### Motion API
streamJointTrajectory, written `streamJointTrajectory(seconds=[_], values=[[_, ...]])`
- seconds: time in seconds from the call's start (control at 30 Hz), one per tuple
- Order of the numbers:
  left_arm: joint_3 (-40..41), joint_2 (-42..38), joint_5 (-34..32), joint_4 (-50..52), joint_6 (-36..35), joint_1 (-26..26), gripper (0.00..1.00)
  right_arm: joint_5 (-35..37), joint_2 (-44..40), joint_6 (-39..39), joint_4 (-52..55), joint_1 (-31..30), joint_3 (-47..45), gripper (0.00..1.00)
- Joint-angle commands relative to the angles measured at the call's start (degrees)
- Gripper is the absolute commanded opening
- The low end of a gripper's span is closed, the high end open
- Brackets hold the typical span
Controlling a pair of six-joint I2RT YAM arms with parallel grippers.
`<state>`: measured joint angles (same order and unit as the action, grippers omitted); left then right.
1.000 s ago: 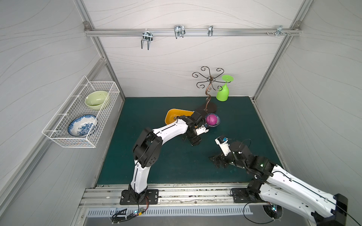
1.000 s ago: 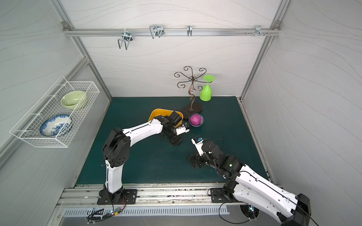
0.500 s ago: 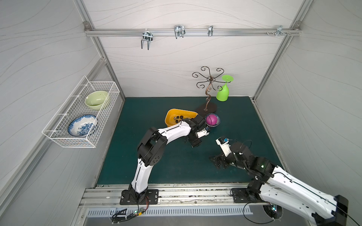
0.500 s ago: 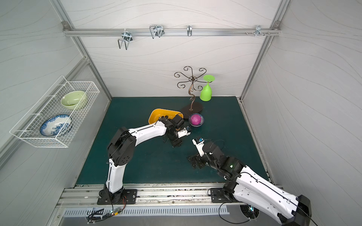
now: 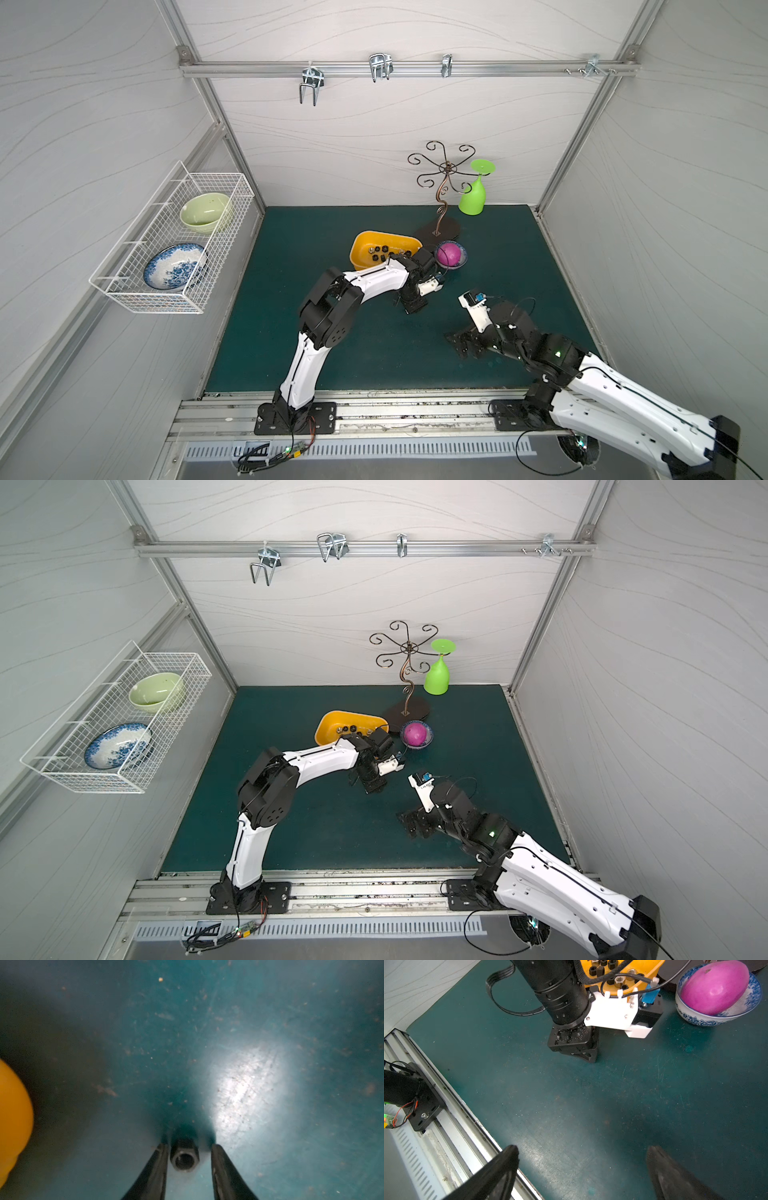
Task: Put the nuts on the desktop into the storage box
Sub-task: Pick up the nut from the center of the board.
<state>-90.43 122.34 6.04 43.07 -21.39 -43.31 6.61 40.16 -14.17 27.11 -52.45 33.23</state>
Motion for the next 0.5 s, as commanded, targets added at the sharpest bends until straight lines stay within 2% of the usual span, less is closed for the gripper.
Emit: streamJointTrajectory(seconds=[0.0, 0.2, 0.27, 0.47], values=[[-1.67, 2.46, -1.36, 1.48, -0.68, -0.29, 0.32, 0.55, -1.25, -0.68, 0.92, -0.34, 0.30, 0.99], [-2.63, 2.81, -1.76, 2.42, -1.06, -0.38, 0.15, 0.85, -1.92, -0.69, 0.88, -0.29, 0.08, 0.99], [-3.14, 2.73, -2.47, 3.19, -1.36, -0.46, 0.06, 1.10, -1.93, -0.61, 0.91, -0.31, 0.07, 0.99], [-3.60, -0.50, -2.97, 4.25, -1.81, -0.46, 0.06, 1.07, -1.70, -0.51, 0.84, -0.31, -0.14, 0.99]])
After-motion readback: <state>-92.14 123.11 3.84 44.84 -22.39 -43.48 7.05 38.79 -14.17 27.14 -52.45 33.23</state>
